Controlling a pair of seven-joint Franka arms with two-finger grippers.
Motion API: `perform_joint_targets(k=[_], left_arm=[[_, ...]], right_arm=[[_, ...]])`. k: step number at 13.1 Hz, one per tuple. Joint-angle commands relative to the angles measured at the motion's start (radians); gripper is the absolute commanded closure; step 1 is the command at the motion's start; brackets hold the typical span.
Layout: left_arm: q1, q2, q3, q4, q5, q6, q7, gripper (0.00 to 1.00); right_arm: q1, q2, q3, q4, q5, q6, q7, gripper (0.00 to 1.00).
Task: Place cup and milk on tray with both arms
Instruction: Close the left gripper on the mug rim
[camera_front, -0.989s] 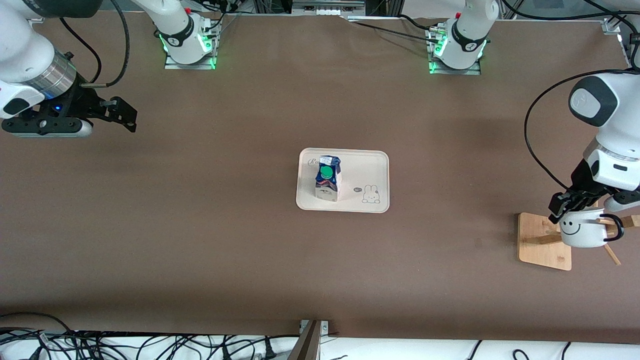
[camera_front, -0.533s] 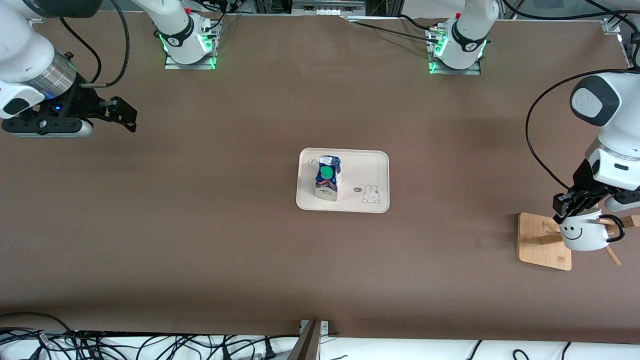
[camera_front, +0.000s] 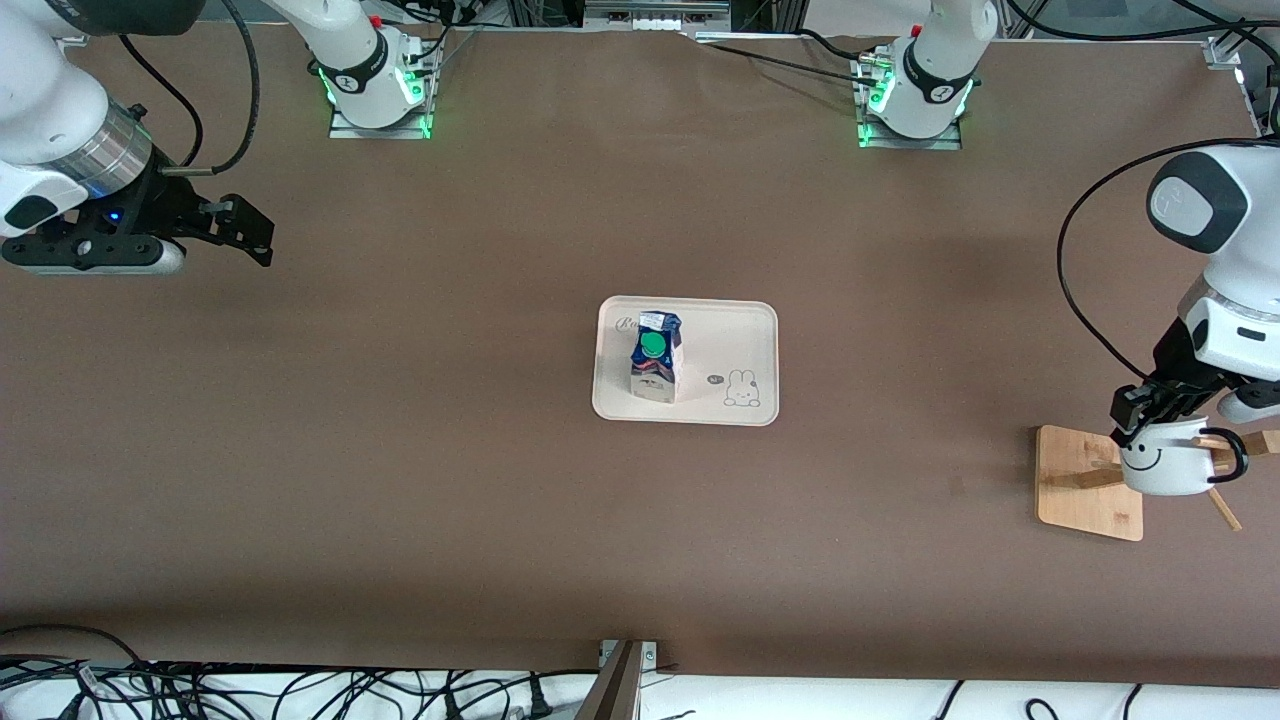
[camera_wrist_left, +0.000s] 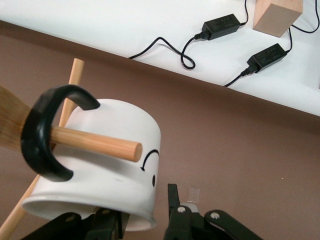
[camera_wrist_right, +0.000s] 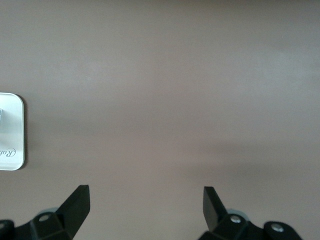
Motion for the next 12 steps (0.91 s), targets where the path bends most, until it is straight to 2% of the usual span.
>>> perform_joint_targets(k=[1,2,3,8,12], left_arm=[[0.014,-0.002,-0.004,-0.013,-0.015,0.003,0.037,0.75],[0.014,-0.002,-0.006,-0.011,-0.015,0.003,0.038,0.81],[0.014,-0.004,-0.007,-0.009,-0.015,0.001,0.035,0.98],[0.012,-0.011,-0.016,0.001,-0.013,-0.016,0.026,1.00],[0.003,-0.048,-0.049,0.070,-0.007,-0.225,0.024,1.00]], right_arm=[[-0.006,0.004,0.006,0.018,0.019,-0.003,0.001,0.00],[-0.006,0.004,0.006,0.018,0.021,-0.003,0.001,0.00],[-0.006,0.004,0.006,0.018,0.019,-0.003,0.001,0.00],[-0.006,0.004,0.006,0.018,0.021,-0.002,0.001,0.00],[-0.006,0.004,0.006,0.018,0.019,-0.002,0.001,0.00]])
